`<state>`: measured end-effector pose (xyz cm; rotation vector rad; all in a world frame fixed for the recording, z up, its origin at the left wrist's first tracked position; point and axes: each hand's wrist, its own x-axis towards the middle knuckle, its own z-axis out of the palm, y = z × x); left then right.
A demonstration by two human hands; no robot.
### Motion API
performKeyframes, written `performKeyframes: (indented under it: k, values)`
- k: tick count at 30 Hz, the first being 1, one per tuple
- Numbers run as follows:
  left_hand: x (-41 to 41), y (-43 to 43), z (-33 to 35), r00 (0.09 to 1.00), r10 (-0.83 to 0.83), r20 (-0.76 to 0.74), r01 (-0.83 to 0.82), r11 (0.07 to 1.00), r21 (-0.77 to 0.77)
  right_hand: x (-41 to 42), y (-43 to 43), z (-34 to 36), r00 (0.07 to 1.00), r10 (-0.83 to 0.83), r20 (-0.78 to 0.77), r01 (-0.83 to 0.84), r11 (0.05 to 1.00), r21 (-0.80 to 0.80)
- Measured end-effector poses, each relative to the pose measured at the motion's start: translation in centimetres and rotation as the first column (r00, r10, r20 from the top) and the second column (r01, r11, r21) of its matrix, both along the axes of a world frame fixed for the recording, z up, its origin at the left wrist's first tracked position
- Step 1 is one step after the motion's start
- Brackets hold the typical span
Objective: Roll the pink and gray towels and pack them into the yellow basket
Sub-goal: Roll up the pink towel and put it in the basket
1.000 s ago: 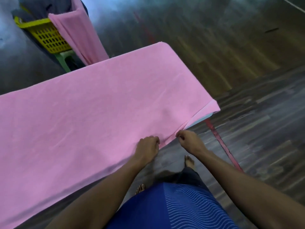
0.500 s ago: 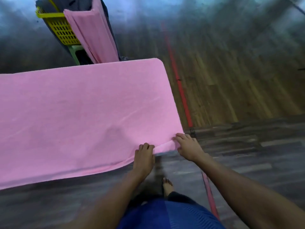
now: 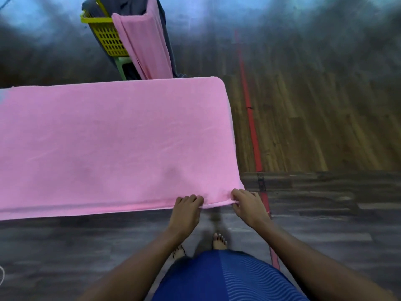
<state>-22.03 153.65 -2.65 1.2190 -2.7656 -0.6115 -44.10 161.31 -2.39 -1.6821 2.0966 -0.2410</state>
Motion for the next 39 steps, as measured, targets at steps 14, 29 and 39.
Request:
performKeyframes:
  k: [14,29,39]
  values:
    - [2.3,-0.4,1.0,0.999,-0.033,-0.010,0.034,0.999,0.042,2.7,1.0,1.9,0.990,-0.068,0.124,0.056,0.993,0.100]
    - [24.4,-6.6,7.9,0.830,0.551,-0.090,-0.556,0.830,-0.038,25.5,-16.2,7.4,0.934,0.252,0.254,-0.262,0.965,0.008]
    - [45.1,-4.2,9.8,0.436,0.895,-0.093,-0.900,0.432,-0.064,49.7,-21.7,9.7,0.754,0.573,0.321,-0.596,0.802,-0.033]
